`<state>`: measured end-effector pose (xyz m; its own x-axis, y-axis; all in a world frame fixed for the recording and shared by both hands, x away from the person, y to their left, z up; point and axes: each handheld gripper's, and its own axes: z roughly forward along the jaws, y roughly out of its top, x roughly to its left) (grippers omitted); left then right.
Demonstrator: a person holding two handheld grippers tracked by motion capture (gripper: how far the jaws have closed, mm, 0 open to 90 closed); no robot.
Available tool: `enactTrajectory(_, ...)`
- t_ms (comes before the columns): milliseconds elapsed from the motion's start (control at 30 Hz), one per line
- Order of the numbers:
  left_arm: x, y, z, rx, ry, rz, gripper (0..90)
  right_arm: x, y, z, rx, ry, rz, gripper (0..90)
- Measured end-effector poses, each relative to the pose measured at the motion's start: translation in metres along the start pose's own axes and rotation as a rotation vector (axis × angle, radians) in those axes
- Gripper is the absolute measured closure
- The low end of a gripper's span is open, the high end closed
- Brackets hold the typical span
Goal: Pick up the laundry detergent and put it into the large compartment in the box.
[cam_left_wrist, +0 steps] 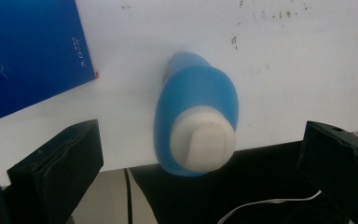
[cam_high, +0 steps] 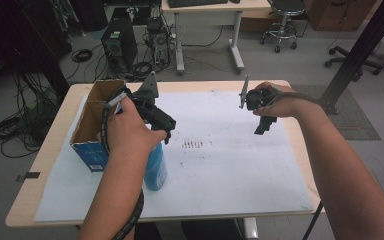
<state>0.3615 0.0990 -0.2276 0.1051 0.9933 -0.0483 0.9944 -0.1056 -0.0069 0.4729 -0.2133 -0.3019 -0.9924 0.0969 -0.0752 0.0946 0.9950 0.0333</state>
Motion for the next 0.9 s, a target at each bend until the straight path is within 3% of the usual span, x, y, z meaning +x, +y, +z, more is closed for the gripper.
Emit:
enactTrajectory(333,0.002,-0.001,0.020,0.021,-0.031,0.013,0.2,0.001,0.000,-0.001,-0.001,-0.003,0.000,4.2)
enactTrajectory(900,0.001,-0.005,0.039,0.030,-0.021,0.035,0.2,0.004,0.002,0.001,-0.005,-0.002,0.003,4.2)
